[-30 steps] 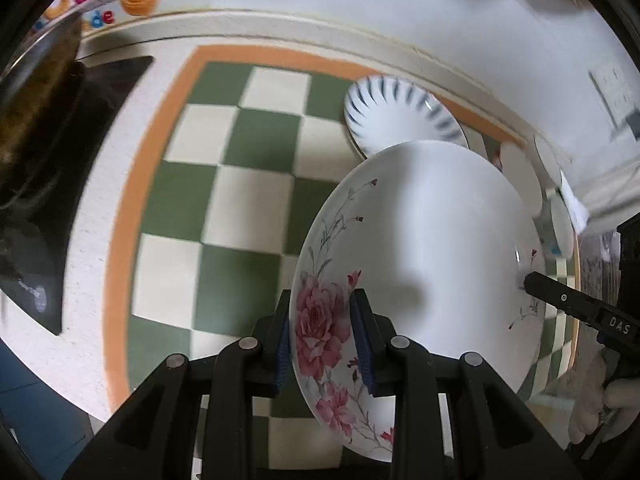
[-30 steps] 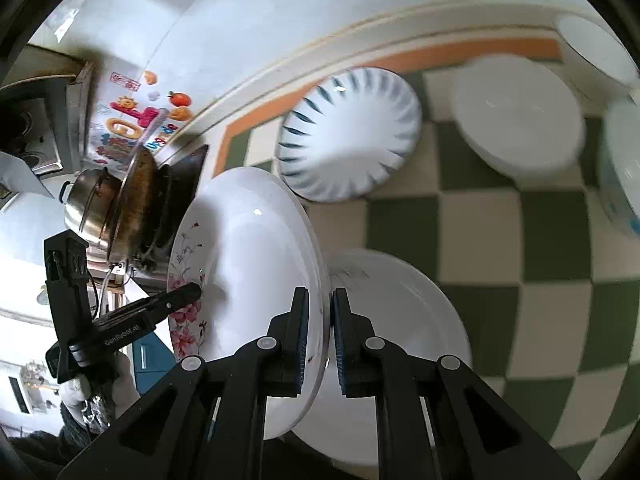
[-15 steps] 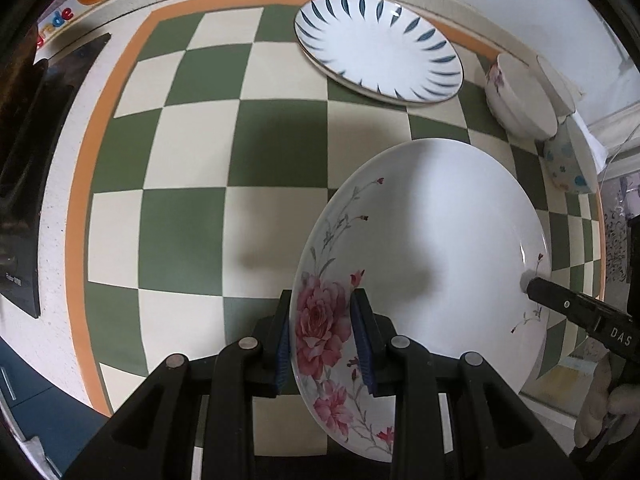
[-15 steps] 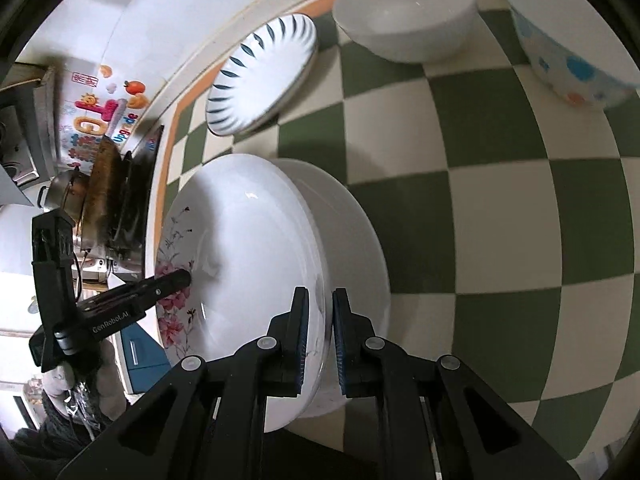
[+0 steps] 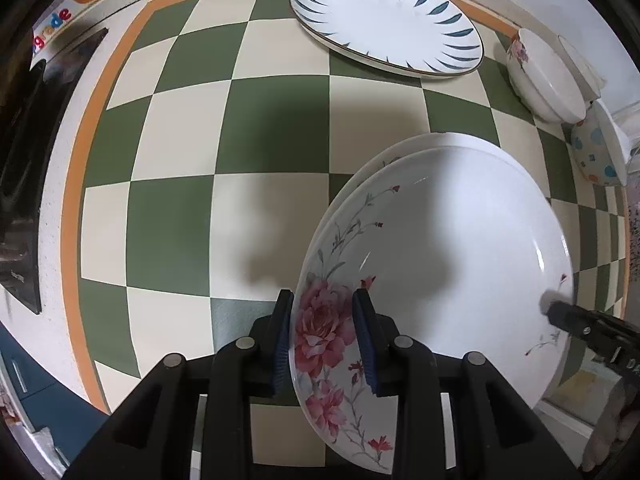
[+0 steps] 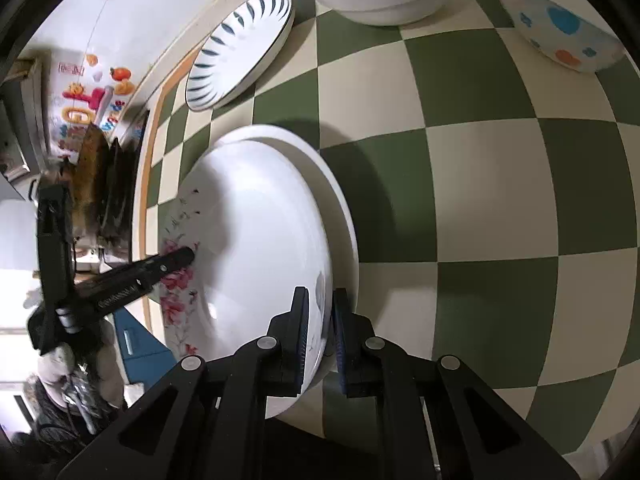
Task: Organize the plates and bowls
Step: 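Open both tools off the stack and grip the blue-striped plate rim, then carry the blue-striped plate with both tools and lower it onto the white plates, then open both tools and lift them away from the plate stack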
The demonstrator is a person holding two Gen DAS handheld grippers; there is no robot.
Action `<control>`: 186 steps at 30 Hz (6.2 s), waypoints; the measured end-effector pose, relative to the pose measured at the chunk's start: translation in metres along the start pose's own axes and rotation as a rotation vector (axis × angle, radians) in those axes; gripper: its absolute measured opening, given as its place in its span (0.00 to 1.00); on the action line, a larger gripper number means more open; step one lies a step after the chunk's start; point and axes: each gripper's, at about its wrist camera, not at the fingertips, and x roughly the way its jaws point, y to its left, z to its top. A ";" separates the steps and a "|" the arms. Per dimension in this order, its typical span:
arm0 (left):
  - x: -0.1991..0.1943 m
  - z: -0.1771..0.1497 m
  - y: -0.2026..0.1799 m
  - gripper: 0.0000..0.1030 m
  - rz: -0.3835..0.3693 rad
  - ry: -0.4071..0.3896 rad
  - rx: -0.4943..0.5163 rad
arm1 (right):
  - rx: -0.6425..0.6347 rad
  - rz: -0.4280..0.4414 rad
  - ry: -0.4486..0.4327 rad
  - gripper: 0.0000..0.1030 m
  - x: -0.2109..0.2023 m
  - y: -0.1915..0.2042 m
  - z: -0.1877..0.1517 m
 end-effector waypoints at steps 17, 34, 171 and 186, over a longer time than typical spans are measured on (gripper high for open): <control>-0.032 -0.019 -0.020 0.27 0.071 -0.048 -0.030 | -0.013 0.060 -0.016 0.20 -0.051 0.011 0.015; -0.028 0.177 0.045 0.29 -0.023 -0.063 -0.053 | 0.135 -0.040 -0.125 0.39 0.002 0.058 0.177; -0.038 -0.007 -0.010 0.24 -0.046 0.017 -0.083 | -0.085 -0.221 0.055 0.14 -0.010 0.047 0.024; -0.145 -0.083 -0.019 0.27 -0.027 -0.222 -0.011 | -0.195 -0.284 -0.160 0.36 -0.105 0.117 -0.066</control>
